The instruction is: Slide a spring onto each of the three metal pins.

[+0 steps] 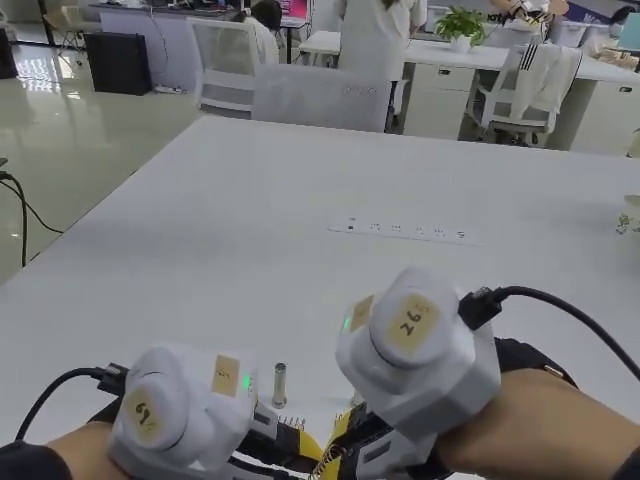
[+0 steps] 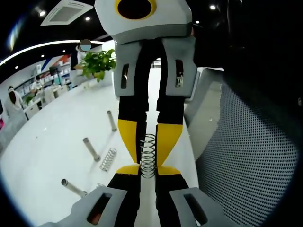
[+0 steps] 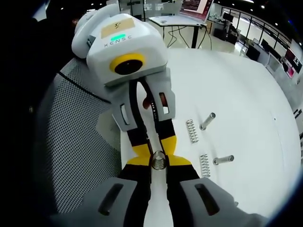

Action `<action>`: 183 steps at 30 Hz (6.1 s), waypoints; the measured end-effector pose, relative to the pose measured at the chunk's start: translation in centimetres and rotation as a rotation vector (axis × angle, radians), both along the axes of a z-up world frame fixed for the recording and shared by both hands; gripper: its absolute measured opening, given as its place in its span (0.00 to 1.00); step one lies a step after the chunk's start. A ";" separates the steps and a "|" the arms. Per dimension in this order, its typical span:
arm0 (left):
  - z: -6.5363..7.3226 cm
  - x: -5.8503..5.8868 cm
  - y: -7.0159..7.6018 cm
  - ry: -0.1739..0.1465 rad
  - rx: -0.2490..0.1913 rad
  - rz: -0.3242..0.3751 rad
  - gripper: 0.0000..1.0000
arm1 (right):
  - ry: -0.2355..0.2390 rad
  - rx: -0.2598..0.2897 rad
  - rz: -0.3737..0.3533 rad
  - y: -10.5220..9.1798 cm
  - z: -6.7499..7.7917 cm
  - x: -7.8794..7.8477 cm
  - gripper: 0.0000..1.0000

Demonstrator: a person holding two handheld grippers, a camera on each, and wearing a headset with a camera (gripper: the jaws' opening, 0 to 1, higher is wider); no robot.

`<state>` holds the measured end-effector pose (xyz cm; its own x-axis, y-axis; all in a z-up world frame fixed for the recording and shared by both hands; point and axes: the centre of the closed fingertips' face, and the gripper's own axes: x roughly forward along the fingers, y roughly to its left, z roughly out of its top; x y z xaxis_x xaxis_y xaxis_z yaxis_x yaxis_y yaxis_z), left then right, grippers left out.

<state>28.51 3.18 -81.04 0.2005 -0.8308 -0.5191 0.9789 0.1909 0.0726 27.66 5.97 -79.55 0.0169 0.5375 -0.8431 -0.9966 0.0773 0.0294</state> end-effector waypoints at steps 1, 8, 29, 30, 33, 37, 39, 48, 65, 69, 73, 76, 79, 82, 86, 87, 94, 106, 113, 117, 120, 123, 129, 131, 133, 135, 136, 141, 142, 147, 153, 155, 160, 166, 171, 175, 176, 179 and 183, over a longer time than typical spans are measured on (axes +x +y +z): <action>0.1 0.0 0.0 0.001 -0.005 0.004 0.03 | -0.003 0.001 -0.002 0.0 0.1 0.1 0.08; 0.0 0.3 0.2 0.021 -0.007 0.028 0.09 | -0.003 0.000 -0.024 -0.5 0.2 0.5 0.08; 0.5 0.9 2.2 0.076 -0.091 0.148 0.29 | -0.018 -0.022 -0.124 -4.7 0.8 2.5 0.08; 0.6 0.9 2.2 0.075 -0.093 0.150 0.29 | -0.019 -0.023 -0.129 -4.8 0.8 2.6 0.08; 0.8 1.0 2.6 0.067 -0.097 0.163 0.30 | -0.019 -0.031 -0.142 -5.5 0.7 2.9 0.08; 1.0 1.2 3.3 0.066 -0.110 0.192 0.31 | -0.019 -0.037 -0.164 -6.5 0.7 3.3 0.08; 1.0 1.2 3.6 0.067 -0.114 0.202 0.32 | -0.019 -0.043 -0.176 -7.1 0.6 3.5 0.08; 1.2 1.3 4.4 0.069 -0.131 0.247 0.35 | -0.013 -0.057 -0.219 -9.1 0.3 4.3 0.08; 1.5 1.5 6.2 0.078 -0.189 0.357 0.37 | -0.030 -0.083 -0.274 -11.9 0.7 6.3 0.08; 1.4 1.4 6.1 0.079 -0.191 0.358 0.38 | -0.045 -0.088 -0.289 -12.4 1.1 7.3 0.08; 1.3 1.4 6.0 0.085 -0.188 0.357 0.39 | -0.059 -0.087 -0.304 -12.7 1.4 8.4 0.08; 1.3 1.3 6.0 0.089 -0.188 0.356 0.39 | -0.074 -0.096 -0.312 -13.0 1.5 9.2 0.08; 1.2 1.3 6.0 0.091 -0.187 0.355 0.40 | -0.086 -0.100 -0.320 -13.1 1.5 10.1 0.08; 1.2 1.3 5.9 0.092 -0.187 0.353 0.40 | -0.099 -0.109 -0.321 -13.1 1.5 10.8 0.08; 1.2 1.3 6.0 0.093 -0.188 0.354 0.40 | -0.099 -0.116 -0.326 -13.1 1.4 11.6 0.08; 1.2 1.3 6.0 0.094 -0.188 0.354 0.40 | -0.099 -0.117 -0.326 -13.1 1.4 11.7 0.08; 1.2 1.3 6.0 0.095 -0.190 0.355 0.40 | -0.083 -0.140 -0.322 -13.1 0.9 12.1 0.08; 1.2 1.3 6.1 0.096 -0.187 0.355 0.39 | -0.056 -0.168 -0.307 -13.1 -0.3 12.1 0.08; 1.1 1.3 6.0 0.096 -0.183 0.353 0.38 | -0.040 -0.202 -0.290 -13.0 -1.5 12.3 0.08; 1.2 1.3 6.1 0.095 -0.184 0.356 0.38 | -0.025 -0.218 -0.283 -12.9 -2.1 12.3 0.08; 1.1 1.3 6.1 0.095 -0.183 0.356 0.38 | -0.014 -0.232 -0.277 -12.9 -2.8 12.4 0.08; 1.1 1.3 6.1 0.096 -0.184 0.357 0.38 | -0.001 -0.238 -0.277 -12.9 -3.4 12.4 0.08; 1.1 1.3 6.1 0.095 -0.182 0.357 0.38 | 0.006 -0.253 -0.273 -12.8 -4.3 12.3 0.08; 1.1 1.3 6.1 0.096 -0.181 0.357 0.38 | 0.009 -0.255 -0.273 -12.8 -4.5 12.4 0.08; 1.1 1.3 6.1 0.096 -0.181 0.357 0.38 | 0.011 -0.257 -0.274 -12.8 -4.6 12.4 0.08; 1.1 1.3 6.2 0.096 -0.181 0.357 0.38 | 0.012 -0.260 -0.272 -12.7 -4.8 12.4 0.08; 1.1 1.3 6.2 0.096 -0.181 0.357 0.38 | 0.013 -0.262 -0.272 -12.8 -4.9 12.4 0.08; 1.1 1.4 6.2 0.095 -0.182 0.359 0.38 | 0.017 -0.263 -0.277 -12.8 -5.3 12.4 0.08; 1.1 1.4 6.2 0.095 -0.182 0.359 0.38 | 0.016 -0.258 -0.278 -12.8 -5.3 12.5 0.08; 1.1 1.4 6.1 0.095 -0.180 0.357 0.37 | 0.015 -0.251 -0.281 -12.7 -5.3 12.5 0.09; 1.1 1.4 6.1 0.094 -0.182 0.357 0.37 | 0.004 -0.257 -0.267 -12.7 -5.5 12.5 0.09; 1.1 1.4 6.1 0.095 -0.182 0.357 0.37 | 0.003 -0.260 -0.264 -12.7 -5.6 12.5 0.10; 1.1 1.3 6.1 0.096 -0.181 0.354 0.37 | 0.001 -0.258 -0.258 -12.7 -5.5 12.3 0.13; 1.1 1.3 6.0 0.097 -0.182 0.352 0.37 | -0.021 -0.253 -0.250 -12.6 -5.0 12.2 0.18; 1.1 1.2 6.0 0.096 -0.180 0.350 0.37 | -0.061 -0.233 -0.220 -11.6 -3.9 12.3 0.22; 1.1 1.3 6.0 0.095 -0.181 0.352 0.37 | -0.081 -0.227 -0.188 -10.5 -3.2 11.9 0.22; 1.1 1.3 6.0 0.095 -0.181 0.352 0.37 | -0.083 -0.225 -0.182 -10.3 -3.1 11.9 0.22; 1.1 1.3 6.0 0.093 -0.180 0.351 0.37 | -0.093 -0.217 -0.161 -9.4 -3.0 11.7 0.22; 1.1 1.3 6.0 0.093 -0.179 0.351 0.36 | -0.089 -0.215 -0.138 -8.6 -3.1 11.1 0.21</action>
